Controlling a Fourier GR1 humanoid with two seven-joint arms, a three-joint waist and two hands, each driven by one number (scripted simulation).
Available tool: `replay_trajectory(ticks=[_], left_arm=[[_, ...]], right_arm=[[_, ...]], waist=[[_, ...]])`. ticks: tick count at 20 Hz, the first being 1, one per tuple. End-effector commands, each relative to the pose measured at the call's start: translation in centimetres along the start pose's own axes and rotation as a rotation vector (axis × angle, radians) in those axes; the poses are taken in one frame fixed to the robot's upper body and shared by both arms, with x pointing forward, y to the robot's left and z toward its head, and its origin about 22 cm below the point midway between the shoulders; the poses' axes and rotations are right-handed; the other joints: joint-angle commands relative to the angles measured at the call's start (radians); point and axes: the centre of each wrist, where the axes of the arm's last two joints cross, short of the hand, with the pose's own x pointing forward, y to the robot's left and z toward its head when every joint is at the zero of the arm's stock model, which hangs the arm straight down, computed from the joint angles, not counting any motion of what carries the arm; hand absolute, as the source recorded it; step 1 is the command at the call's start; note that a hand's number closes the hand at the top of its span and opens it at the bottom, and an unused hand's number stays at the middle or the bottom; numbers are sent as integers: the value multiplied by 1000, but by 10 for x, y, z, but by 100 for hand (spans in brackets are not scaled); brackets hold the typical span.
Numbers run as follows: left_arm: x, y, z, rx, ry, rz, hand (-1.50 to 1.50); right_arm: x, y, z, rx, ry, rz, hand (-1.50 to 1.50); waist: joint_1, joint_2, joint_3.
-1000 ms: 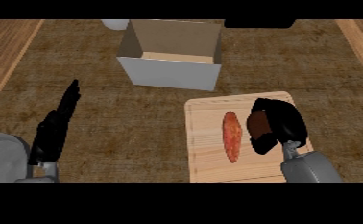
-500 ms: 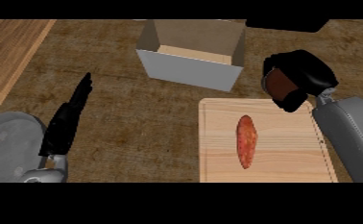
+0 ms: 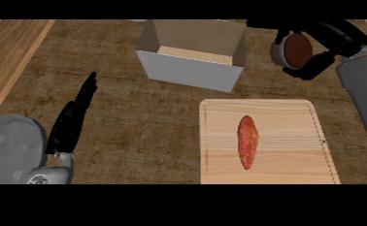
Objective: Pick the cupcake from the cutting board and place it in the cardboard box
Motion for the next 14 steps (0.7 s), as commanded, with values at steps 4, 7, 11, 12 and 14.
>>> replay_trajectory(ticks=[4, 7, 11, 12, 14], left_arm=[[-5, 11, -3, 12, 12, 2, 0], [-5, 5, 8, 28, 20, 3, 0], [-10, -1, 10, 19, 30, 10, 0], [-16, 16, 14, 15, 35, -2, 0], [-14, -7, 13, 54, 47, 3, 0]], right_arm=[[7, -34, -45, -60, -290, -278, 150], [13, -37, -62, -68, -347, -315, 150], [24, -51, -83, -63, -363, -344, 150], [29, -37, -91, -30, -365, -358, 150], [48, -37, -112, -17, -366, -330, 150]], waist=[[-14, -8, -3], [-30, -18, -3], [-34, -17, -4], [-42, -20, -4], [-56, -23, -4]])
